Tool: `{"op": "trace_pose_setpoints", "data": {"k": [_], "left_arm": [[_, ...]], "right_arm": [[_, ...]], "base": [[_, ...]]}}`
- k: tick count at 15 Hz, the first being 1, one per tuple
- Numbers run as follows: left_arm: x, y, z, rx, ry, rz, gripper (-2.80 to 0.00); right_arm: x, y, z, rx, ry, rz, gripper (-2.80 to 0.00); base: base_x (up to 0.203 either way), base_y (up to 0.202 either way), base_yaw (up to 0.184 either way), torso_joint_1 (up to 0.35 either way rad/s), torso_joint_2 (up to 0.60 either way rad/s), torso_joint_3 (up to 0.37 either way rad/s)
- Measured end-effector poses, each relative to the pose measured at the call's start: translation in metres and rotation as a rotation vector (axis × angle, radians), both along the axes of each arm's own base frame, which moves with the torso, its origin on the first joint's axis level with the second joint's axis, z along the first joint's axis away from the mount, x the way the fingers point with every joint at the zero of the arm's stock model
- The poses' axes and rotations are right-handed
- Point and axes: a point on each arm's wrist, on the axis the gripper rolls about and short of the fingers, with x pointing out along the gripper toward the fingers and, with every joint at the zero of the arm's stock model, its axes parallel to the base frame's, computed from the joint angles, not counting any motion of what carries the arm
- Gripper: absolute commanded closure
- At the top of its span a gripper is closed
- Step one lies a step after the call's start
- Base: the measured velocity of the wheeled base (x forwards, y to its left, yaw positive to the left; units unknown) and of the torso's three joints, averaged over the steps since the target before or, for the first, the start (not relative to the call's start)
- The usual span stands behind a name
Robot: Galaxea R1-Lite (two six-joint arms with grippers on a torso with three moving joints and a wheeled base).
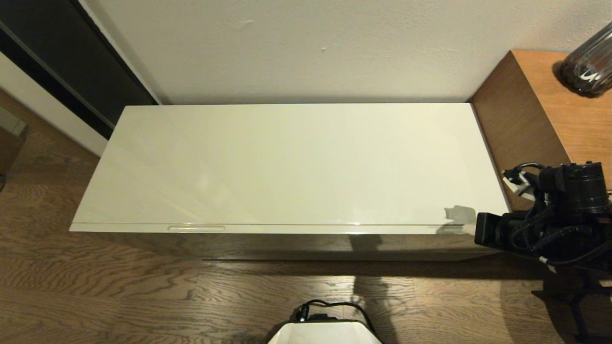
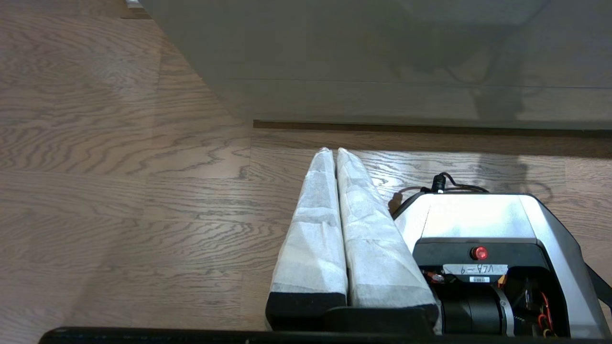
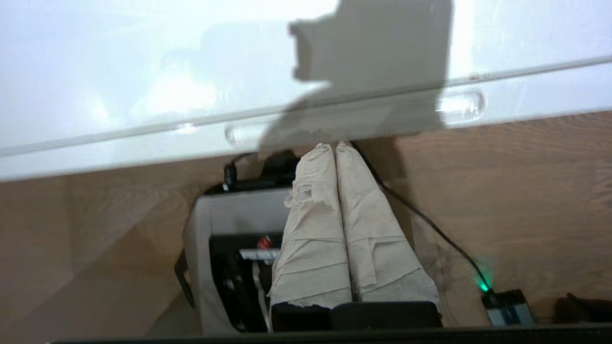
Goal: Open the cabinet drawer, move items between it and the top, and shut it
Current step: Open the drawer
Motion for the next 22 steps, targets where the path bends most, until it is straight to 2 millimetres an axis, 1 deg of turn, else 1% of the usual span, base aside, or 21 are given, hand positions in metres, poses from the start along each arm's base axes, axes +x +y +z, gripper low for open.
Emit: {"op": "trace_pose_setpoints", "data": {"k": [7, 11, 14, 19, 22], "left_arm": [[0.000, 0.000, 0.000, 0.000, 0.000, 0.000, 0.00], [0.000, 0.000, 0.000, 0.000, 0.000, 0.000, 0.00], [0.000, 0.000, 0.000, 0.000, 0.000, 0.000, 0.00], [0.000, 0.000, 0.000, 0.000, 0.000, 0.000, 0.00], [0.000, 0.000, 0.000, 0.000, 0.000, 0.000, 0.00]], "right_arm": [[0.006, 0.001, -0.015, 0.016, 0.059, -0.020, 0.00], [0.012, 0.002, -0.017, 0.038, 0.023, -0.033, 0.00], [0.013, 0.002, -0.020, 0.037, 0.034, -0.035, 0.00], [0.011, 0.002, -0.038, 0.053, 0.112, -0.057, 0.00], [0.009, 0.002, -0.044, 0.062, 0.134, -0.068, 0.00]], "base": [[0.000, 0.000, 0.000, 0.000, 0.00, 0.000], [0.000, 0.000, 0.000, 0.000, 0.00, 0.000], [0.000, 0.000, 0.000, 0.000, 0.00, 0.000], [0.000, 0.000, 0.000, 0.000, 0.00, 0.000], [0.000, 0.000, 0.000, 0.000, 0.00, 0.000]]}}
